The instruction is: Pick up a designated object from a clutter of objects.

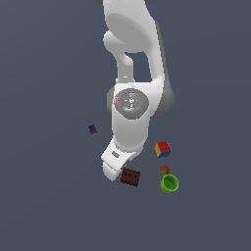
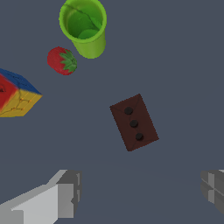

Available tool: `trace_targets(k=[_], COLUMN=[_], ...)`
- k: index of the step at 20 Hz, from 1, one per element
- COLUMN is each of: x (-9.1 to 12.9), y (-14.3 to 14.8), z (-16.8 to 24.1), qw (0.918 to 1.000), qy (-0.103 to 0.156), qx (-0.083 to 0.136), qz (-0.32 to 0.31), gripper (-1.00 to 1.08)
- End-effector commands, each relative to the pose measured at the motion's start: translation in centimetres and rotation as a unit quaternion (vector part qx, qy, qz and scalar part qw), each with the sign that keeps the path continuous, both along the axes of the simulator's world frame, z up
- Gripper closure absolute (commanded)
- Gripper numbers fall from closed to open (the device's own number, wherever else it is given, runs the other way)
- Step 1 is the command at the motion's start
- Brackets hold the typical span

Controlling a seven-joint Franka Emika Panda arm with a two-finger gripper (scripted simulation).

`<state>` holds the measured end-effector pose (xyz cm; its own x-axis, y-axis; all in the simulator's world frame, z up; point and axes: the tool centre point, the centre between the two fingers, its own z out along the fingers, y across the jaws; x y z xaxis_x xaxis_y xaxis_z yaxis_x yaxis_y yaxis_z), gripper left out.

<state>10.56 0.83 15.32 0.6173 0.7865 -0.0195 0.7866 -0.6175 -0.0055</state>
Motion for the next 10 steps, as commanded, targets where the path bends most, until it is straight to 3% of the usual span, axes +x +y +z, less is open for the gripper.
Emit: trace_targets(k=[1,10], x=[0.6,2.1], y=[0.2,0.9], z=[-1.4,-5.5], qw=[0.9993,0.9896], qy=[-0.001,-0.005], qx=[0.001,0.005], qz=[0.037,0.144], gripper=[-0.92,-0.92])
